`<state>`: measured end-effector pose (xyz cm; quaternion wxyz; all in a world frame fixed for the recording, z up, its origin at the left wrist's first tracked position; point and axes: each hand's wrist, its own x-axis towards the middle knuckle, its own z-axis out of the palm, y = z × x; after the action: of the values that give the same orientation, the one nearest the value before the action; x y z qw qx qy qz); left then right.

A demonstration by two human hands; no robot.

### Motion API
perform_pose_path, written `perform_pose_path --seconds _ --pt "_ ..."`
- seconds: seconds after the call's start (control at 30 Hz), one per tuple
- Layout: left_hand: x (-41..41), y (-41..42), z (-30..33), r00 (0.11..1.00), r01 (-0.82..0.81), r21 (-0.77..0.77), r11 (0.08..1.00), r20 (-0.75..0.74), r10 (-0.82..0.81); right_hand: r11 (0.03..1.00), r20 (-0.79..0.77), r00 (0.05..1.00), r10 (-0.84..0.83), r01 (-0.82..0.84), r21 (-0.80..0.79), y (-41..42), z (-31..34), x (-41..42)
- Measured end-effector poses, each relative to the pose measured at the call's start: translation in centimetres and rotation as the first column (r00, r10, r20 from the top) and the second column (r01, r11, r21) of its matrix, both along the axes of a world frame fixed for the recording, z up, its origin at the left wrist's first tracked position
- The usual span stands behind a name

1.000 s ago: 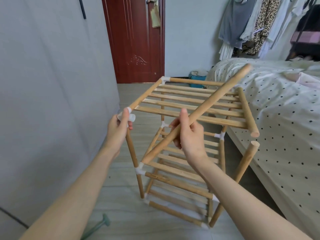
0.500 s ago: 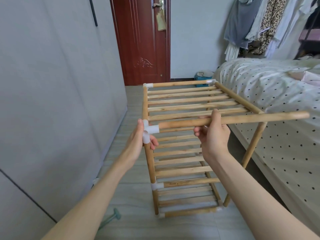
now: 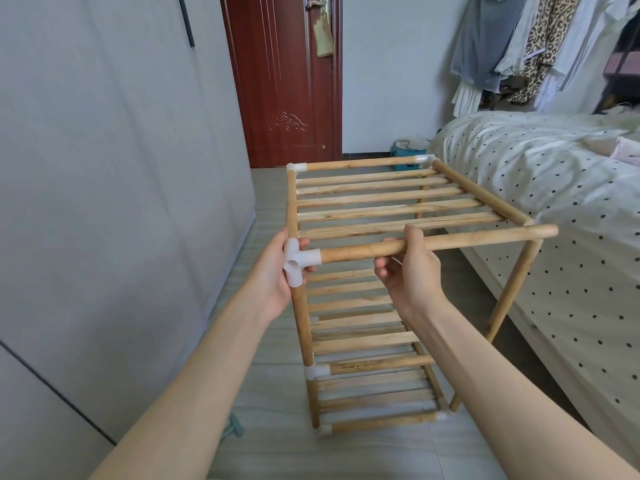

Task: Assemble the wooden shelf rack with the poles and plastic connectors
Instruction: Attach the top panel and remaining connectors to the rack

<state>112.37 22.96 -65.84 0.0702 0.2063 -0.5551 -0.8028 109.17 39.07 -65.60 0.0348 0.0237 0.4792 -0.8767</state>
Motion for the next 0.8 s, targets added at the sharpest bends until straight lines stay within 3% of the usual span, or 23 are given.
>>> perform_pose_path --seconds 0.33,0.67,0.8 --pt "-0.9 0.5 -0.3 0.981 -0.182 -0.163 0.97 0.042 0.191 1.0 -0.058 0.998 -0.014 0.014 0.006 -1.7 -0.5 0.1" --pt "-0.3 0.3 -0.9 0.992 -0.127 -0.235 0.964 -0.048 0.119 0.988 0.025 0.99 0.141 -0.139 -0.069 0.0 -0.5 0.2" --pt "0.5 -0.3 -1.2 0.998 -0.06 -0.366 0.929 -0.049 0.046 0.984 -0.023 0.984 0.175 -0.175 -0.009 0.8 -0.7 0.5"
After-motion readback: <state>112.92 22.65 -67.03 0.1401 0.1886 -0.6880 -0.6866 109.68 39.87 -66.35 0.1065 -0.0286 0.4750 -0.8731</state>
